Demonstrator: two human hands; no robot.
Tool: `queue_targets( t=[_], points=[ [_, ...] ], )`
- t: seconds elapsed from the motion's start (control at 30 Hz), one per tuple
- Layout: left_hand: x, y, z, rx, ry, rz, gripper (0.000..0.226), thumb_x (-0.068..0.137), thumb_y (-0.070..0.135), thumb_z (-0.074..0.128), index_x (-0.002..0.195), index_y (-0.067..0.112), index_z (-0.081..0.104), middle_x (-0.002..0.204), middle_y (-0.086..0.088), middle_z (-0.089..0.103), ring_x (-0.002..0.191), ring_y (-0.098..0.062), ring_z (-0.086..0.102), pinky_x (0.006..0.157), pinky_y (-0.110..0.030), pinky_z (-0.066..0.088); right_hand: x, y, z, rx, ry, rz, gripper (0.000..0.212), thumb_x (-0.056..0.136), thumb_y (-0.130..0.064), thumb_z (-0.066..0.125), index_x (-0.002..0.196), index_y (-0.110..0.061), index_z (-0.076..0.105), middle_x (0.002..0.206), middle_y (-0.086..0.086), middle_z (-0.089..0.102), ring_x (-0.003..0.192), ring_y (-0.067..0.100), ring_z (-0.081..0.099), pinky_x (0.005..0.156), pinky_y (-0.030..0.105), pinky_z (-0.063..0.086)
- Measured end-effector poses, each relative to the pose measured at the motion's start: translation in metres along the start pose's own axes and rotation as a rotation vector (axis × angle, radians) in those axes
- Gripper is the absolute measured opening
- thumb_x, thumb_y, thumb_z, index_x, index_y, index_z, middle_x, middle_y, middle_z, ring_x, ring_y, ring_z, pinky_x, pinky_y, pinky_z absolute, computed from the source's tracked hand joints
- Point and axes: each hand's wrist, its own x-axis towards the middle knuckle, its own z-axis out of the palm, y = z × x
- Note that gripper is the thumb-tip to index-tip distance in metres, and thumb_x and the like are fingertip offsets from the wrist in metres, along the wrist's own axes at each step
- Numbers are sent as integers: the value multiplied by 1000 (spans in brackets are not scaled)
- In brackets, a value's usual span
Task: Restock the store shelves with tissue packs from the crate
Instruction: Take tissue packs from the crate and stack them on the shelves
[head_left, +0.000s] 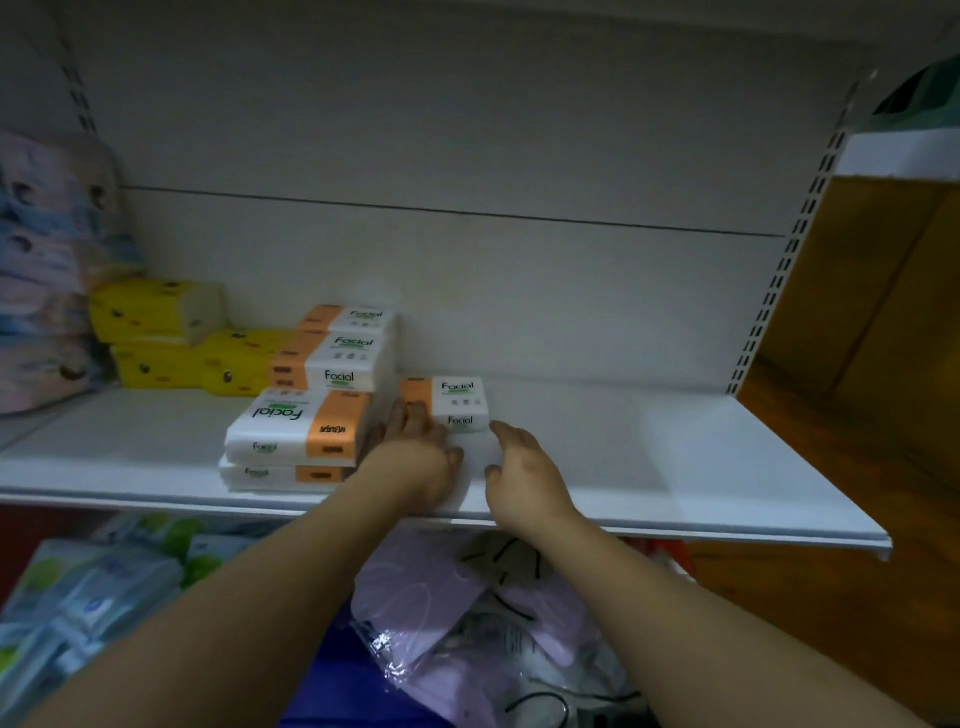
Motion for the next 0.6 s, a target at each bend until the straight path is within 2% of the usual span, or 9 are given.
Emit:
queue_targets(
  t=[0.07,0.17,0.4,0.6],
  points=[
    [15,2,2,-62,14,-45,58,96,43,30,146,16,17,156,-10,6,144,-29,3,116,-48,14,2,4,2,8,18,-10,55,94,-12,45,146,-14,30,150,6,31,136,23,34,110,31,30],
    [34,2,1,-86,-24,-118,62,96,46,29,149,28,2,157,-4,-3,145,-28,-4,118,-47,8,5,7,6,3,26,-13,51,93,-12,44,143,-15,36,148,5,35,134,23,36,109,34,33],
    [61,-3,2,-156,-45,-168,62,97,47,26,150,24,4,157,-9,-11,144,-31,-13,117,-46,-2,6,9,11,-24,56,-27,49,91,-9,42,140,-15,41,142,6,41,129,25,41,104,35,39],
    [25,14,-2,-200,-136,-97,64,99,41,30,150,22,-3,158,-6,-12,145,-28,-11,118,-43,3,-1,2,3,-43,42,-5,40,94,-13,43,134,-9,48,135,12,46,123,31,46,101,37,40]
  ],
)
